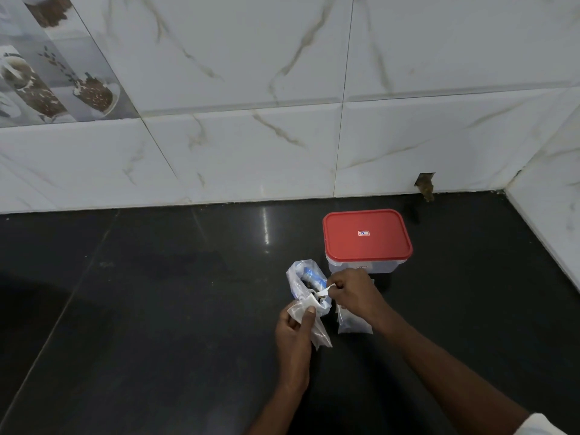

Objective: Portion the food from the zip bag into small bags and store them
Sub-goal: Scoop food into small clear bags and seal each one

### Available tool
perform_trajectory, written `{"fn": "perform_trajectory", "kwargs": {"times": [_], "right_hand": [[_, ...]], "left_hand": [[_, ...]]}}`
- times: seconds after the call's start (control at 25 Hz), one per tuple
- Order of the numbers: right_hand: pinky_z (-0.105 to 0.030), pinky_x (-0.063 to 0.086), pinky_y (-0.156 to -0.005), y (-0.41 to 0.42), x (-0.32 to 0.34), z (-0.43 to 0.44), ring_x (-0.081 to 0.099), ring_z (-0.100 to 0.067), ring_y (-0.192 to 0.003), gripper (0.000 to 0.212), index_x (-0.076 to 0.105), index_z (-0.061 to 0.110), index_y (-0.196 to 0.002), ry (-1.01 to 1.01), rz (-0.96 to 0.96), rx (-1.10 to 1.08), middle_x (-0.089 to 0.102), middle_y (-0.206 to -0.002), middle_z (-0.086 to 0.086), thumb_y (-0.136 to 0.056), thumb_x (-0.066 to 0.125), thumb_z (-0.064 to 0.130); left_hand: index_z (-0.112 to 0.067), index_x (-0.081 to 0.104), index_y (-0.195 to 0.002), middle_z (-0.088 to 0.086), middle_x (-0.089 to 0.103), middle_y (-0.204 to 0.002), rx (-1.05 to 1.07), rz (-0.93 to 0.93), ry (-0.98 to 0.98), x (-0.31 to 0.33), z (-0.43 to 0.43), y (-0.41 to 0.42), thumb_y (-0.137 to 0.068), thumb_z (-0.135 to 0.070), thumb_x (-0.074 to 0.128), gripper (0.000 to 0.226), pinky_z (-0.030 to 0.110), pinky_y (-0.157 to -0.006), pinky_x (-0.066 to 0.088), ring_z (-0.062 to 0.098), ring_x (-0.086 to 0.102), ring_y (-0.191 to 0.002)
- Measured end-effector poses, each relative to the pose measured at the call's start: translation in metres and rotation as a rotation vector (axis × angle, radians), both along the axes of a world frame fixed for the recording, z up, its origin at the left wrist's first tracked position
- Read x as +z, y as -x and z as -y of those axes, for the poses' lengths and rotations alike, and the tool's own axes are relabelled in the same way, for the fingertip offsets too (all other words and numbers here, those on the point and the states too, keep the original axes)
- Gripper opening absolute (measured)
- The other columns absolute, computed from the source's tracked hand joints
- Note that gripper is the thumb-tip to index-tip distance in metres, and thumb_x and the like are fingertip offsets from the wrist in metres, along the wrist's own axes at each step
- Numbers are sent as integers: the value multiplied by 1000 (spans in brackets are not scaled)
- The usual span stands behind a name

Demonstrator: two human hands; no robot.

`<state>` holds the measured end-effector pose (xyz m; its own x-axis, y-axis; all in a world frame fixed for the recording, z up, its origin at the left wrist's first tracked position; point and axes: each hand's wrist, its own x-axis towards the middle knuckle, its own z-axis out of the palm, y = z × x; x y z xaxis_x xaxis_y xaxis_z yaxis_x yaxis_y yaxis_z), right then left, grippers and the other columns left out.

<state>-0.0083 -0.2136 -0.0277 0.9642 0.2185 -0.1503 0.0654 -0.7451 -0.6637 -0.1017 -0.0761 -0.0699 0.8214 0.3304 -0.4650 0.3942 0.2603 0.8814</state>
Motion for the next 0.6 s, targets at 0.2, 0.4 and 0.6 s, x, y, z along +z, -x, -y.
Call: {"fn": "perform_trajectory", "kwargs": {"times": [0.2,0.4,0.6], "right_hand": [[-34,61,-57,10,7,3,67,-19,-51,13,73,2,-77,-272,-78,-279,69,-59,-9,-80,61,-1],[-22,56,-54,20,22,2,65,-13,-48,16,74,8,-79,-375,-72,-357,70,-57,-5,-81,62,-1],[-22,56,-56,25,32,-1,64,-11,-49,16,74,8,-78,-426,-35,-364,69,-57,-1,-83,61,-1]], "left_hand": [[-29,66,-109,-1,77,-103,40,4,-148,4,-8,6,-85,-20,79,29,26,-81,57,11,73,-95],[-37,58,-120,-12,63,-117,-4,76,-485,10,-18,4,-73,-25,88,57,24,-91,51,4,63,-106],[-19,50,-144,-2,58,-140,-83,69,-546,17,-22,-5,-75,-21,86,78,35,-108,46,14,55,-127]]}}
